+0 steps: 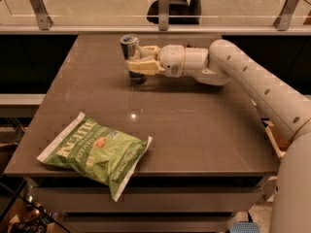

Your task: Place redbull can upright

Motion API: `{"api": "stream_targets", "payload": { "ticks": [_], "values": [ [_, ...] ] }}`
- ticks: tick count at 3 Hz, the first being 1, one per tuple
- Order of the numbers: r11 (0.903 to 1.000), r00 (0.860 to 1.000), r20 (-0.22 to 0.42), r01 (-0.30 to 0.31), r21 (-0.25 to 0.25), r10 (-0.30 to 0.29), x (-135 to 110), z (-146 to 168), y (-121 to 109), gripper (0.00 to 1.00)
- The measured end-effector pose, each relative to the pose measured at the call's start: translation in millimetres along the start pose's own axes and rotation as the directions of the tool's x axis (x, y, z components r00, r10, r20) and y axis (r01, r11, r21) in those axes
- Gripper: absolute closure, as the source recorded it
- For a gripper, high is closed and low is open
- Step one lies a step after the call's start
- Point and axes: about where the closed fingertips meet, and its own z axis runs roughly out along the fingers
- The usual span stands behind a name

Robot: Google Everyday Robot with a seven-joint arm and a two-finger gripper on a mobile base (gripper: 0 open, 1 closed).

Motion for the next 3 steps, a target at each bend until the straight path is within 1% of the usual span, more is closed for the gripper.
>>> {"api": "stream_targets", "payload": {
  "ticks": [2, 3],
  "values": [
    [1.0, 1.0, 0.002, 0.0, -0.01, 0.0, -1.0, 5.8, 2.2, 0.13],
    [0.9999, 1.0, 0.003, 0.0, -0.015, 0.0, -1.5, 8.8, 3.4, 0.0]
  ]
}}
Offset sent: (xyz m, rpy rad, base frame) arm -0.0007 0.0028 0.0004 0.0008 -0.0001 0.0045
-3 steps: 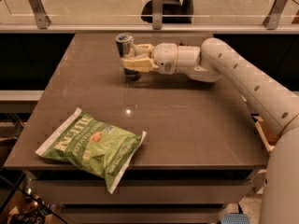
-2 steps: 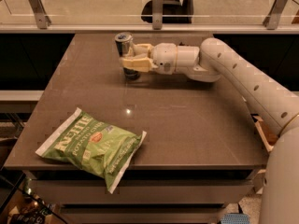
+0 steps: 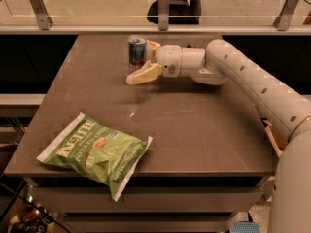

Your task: Place redbull can upright

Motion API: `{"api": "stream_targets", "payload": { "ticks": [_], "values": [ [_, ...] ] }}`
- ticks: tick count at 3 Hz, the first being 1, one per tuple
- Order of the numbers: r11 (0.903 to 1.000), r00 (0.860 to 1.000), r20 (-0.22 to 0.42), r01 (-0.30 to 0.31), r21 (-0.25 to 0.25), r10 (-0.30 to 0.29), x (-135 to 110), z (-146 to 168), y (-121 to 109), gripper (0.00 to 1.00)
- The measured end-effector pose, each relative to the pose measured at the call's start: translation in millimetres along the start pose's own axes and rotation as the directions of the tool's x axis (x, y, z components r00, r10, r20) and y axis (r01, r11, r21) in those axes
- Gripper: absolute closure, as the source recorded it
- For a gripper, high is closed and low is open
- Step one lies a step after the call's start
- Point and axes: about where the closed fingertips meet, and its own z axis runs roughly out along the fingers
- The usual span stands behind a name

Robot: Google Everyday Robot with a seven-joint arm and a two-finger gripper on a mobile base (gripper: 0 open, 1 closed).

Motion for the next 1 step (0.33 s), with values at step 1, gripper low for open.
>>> {"api": "stream_targets", "payload": {
  "ticks": [1],
  "values": [
    [1.0, 1.0, 0.0, 0.0, 0.0, 0.0, 0.0, 0.1, 0.0, 0.0]
  ]
}}
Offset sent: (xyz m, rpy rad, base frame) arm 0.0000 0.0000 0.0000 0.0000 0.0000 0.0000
